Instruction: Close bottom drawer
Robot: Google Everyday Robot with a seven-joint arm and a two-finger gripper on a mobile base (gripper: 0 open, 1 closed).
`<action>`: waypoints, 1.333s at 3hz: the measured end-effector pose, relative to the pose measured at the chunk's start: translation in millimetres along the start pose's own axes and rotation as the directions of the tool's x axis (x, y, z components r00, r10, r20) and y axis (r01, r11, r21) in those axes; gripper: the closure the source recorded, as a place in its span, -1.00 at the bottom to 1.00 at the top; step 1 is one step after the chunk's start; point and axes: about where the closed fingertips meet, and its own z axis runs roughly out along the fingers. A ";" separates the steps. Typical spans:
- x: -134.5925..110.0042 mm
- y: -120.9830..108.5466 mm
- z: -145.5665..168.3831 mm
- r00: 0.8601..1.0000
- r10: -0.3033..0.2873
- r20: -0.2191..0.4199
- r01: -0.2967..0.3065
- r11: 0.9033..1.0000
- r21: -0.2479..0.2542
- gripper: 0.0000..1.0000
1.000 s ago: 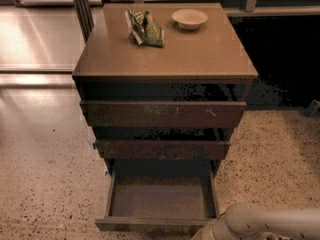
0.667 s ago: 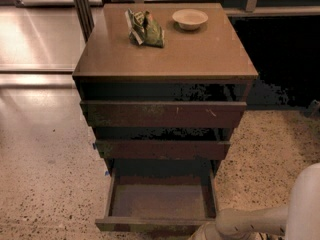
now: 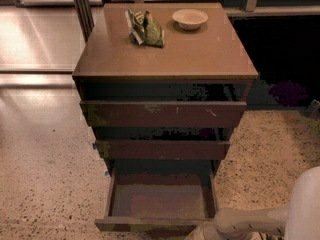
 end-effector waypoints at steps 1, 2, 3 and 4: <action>-24.5 -23.5 47.1 0.999 -0.033 0.004 0.033 0.999 0.006 1.00; -30.1 -29.1 54.5 0.999 -0.039 0.014 0.039 0.999 0.005 1.00; -66.5 -53.6 66.5 0.995 -0.068 0.077 0.066 0.997 0.034 1.00; -68.1 -57.7 70.0 0.995 -0.069 0.079 0.066 0.997 0.045 1.00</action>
Offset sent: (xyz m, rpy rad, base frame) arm 0.0538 0.0496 -0.0564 -0.0039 -0.0536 0.0205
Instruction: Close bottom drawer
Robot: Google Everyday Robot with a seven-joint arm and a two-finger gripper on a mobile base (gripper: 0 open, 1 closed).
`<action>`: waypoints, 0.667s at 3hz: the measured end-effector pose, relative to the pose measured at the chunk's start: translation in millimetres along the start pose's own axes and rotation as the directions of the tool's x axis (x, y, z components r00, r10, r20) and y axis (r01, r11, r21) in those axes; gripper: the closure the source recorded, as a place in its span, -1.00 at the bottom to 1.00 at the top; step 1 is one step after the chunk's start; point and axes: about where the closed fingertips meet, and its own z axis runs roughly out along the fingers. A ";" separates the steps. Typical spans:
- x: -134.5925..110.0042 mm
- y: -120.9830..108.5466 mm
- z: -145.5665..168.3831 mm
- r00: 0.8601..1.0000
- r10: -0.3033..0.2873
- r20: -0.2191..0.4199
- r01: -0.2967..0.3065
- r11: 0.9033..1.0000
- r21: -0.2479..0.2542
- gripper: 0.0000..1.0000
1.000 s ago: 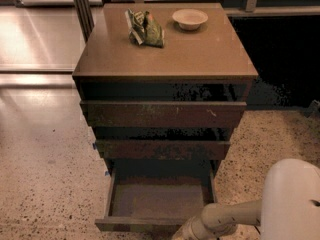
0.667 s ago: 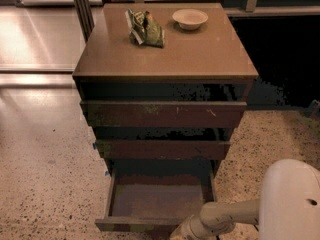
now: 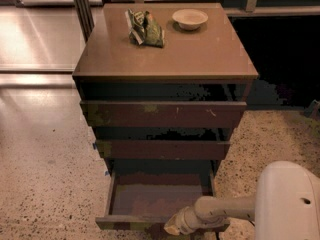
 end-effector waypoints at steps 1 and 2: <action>-3.2 -9.7 4.1 1.000 -0.001 0.005 0.001 1.000 0.019 1.00; -9.2 -31.8 6.1 1.000 0.014 0.022 -0.015 0.997 0.071 1.00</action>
Offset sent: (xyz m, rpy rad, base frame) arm 0.0643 -0.0132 -0.0141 -0.0377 -0.0944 -0.1209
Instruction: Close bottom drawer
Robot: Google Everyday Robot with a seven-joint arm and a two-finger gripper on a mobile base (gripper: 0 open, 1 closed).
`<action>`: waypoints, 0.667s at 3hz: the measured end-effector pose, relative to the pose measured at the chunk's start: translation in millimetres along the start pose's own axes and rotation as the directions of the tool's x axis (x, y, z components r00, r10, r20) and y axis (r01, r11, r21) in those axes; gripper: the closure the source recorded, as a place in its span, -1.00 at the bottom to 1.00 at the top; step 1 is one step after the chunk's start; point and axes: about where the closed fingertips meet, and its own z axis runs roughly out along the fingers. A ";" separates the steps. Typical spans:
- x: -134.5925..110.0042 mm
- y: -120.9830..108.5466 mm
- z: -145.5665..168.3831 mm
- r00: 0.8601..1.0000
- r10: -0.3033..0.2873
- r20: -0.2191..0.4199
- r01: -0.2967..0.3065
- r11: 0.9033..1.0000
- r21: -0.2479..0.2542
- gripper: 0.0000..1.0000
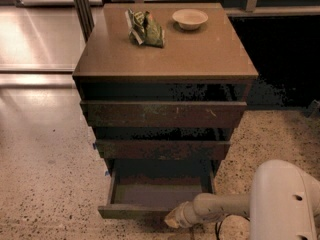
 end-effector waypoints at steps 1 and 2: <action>-0.3 -0.3 0.4 1.000 0.000 0.001 0.000 1.000 0.000 1.00; -26.3 -36.7 14.7 0.999 -0.024 0.033 0.024 1.000 0.006 1.00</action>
Offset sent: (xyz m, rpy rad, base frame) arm 0.0535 0.0088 -0.0077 0.0156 -0.0422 0.0321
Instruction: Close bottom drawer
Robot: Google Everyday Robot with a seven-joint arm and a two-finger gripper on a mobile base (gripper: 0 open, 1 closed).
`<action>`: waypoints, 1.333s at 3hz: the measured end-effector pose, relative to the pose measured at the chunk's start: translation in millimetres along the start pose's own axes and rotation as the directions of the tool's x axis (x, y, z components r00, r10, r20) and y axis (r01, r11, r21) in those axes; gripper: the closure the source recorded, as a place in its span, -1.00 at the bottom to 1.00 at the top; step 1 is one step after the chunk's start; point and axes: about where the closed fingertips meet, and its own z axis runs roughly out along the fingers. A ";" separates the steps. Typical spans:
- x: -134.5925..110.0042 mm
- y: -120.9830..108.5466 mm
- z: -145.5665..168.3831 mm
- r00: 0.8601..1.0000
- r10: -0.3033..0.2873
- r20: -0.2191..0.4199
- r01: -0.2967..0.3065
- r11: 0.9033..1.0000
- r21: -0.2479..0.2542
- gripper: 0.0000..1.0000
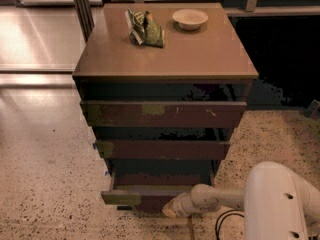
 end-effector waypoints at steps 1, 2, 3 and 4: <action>-0.5 -0.3 0.4 1.000 -0.001 0.000 0.001 1.000 0.001 1.00; -11.3 -14.7 2.9 1.000 -0.016 0.013 0.016 1.000 0.021 1.00; -20.3 -31.8 6.5 0.999 -0.015 0.030 0.013 0.999 0.043 1.00; -28.7 -62.0 10.3 0.998 0.014 0.069 -0.020 0.996 0.086 1.00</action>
Offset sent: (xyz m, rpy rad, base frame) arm 0.0485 0.0010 0.0049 -0.0064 -0.0769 -0.0111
